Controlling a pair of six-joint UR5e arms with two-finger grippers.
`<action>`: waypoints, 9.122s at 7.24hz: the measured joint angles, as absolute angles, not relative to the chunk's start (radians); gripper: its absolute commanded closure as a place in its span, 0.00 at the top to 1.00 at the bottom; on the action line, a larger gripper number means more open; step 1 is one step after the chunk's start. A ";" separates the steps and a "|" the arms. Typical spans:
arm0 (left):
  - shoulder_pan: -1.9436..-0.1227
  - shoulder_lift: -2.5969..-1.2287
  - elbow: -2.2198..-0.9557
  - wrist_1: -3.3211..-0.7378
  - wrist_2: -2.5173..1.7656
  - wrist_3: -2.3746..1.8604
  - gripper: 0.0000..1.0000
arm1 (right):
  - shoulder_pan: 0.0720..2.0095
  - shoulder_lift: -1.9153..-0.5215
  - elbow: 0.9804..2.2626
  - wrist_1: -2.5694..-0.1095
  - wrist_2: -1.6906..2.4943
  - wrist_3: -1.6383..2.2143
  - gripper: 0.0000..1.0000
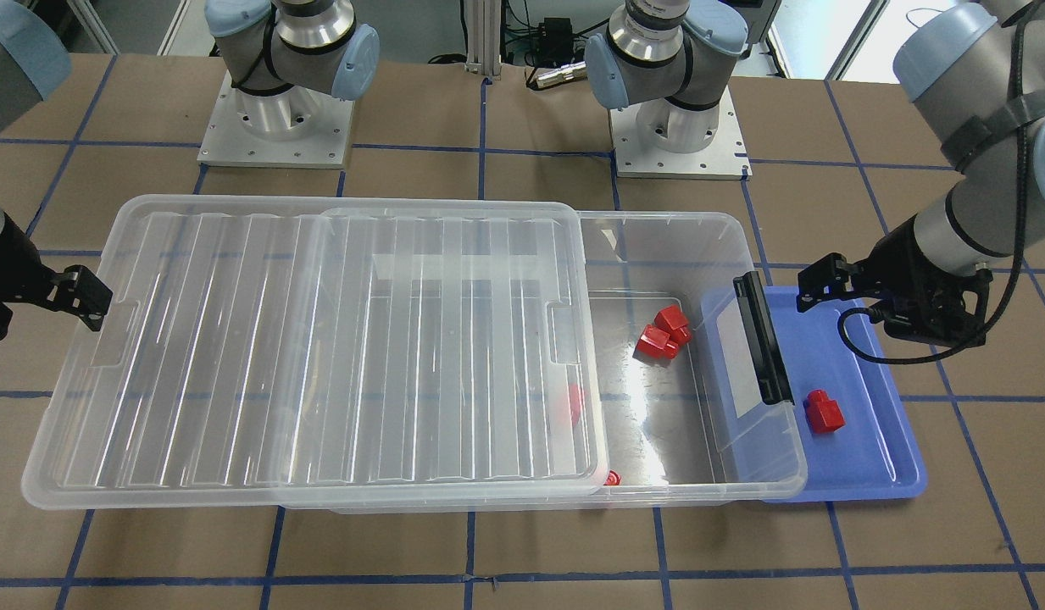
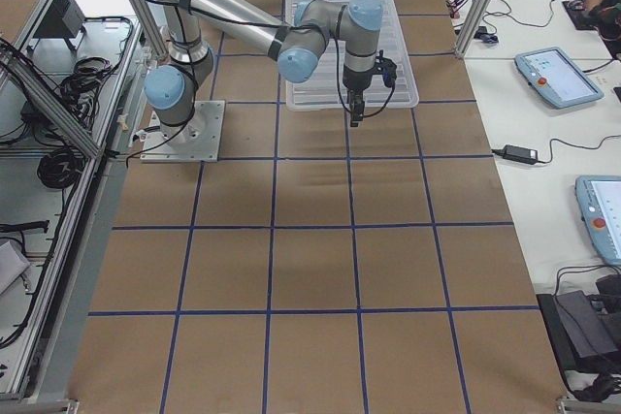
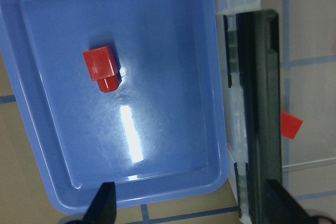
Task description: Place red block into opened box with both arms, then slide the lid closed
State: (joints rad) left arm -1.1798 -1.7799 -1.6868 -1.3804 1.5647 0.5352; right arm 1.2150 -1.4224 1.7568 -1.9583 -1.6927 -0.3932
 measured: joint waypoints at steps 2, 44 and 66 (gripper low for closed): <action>-1.128 -1.840 -1.735 -1.227 1.568 0.593 1.00 | 1.213 -1.421 1.756 -1.961 -1.694 -0.426 1.00; -1.563 -1.781 -1.549 -1.492 1.559 0.049 1.00 | 1.189 -1.524 1.598 -1.647 -1.653 -0.348 1.00; -1.576 -1.652 -1.489 -1.566 1.543 0.063 1.00 | 1.303 -1.325 1.609 -1.715 -1.647 -0.024 1.00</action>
State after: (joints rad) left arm -1.5763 -1.6520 -1.4891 -1.5662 1.5432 0.0629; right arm 1.3027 -1.3253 1.6091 -1.7151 -1.6467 -0.0244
